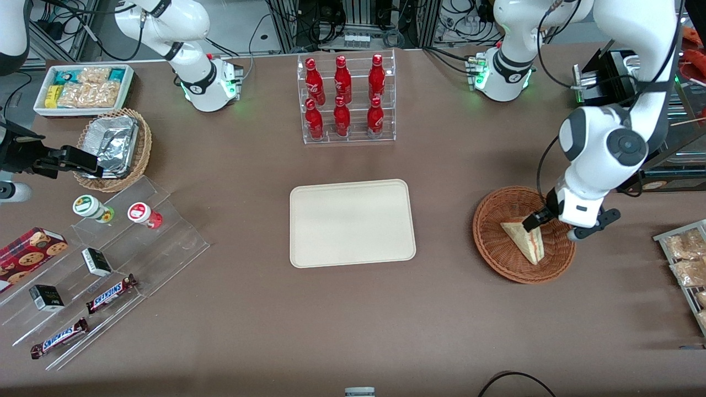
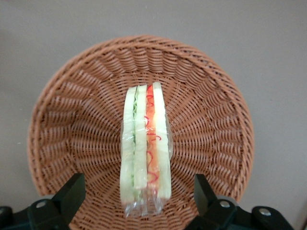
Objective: Place sandwich from basket to tray
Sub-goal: 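Close the left gripper on the wrapped triangular sandwich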
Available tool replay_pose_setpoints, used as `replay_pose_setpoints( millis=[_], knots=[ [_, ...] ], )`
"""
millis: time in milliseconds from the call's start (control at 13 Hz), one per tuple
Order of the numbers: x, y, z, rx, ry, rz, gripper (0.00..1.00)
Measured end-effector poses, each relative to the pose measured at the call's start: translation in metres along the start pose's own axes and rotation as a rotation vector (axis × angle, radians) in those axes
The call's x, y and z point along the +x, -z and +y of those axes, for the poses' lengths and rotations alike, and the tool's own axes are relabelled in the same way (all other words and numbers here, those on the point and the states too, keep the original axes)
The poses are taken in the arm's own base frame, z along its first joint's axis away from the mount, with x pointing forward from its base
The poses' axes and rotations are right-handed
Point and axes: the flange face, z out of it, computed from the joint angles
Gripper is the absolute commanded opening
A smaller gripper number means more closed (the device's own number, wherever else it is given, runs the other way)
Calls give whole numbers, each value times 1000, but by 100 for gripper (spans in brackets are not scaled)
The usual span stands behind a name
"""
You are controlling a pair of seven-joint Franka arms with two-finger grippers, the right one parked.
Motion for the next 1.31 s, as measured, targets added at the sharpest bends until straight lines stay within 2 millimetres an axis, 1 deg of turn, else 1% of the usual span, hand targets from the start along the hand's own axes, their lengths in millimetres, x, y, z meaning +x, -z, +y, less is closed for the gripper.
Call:
replay_pose_setpoints(
  millis=[231,846,923,1000,1077,1231,1308],
  knots=[
    [-5,-24,8,-4,21,-13,100],
    [-11,-50,7,17,22,-54,99],
    [-11,-52,7,19,22,-57,98],
    [-11,-53,6,21,23,-59,90],
    [-10,-54,6,21,23,-60,72],
    [-10,-54,5,22,24,-60,27],
    [-10,-54,5,23,24,-60,8]
  ],
)
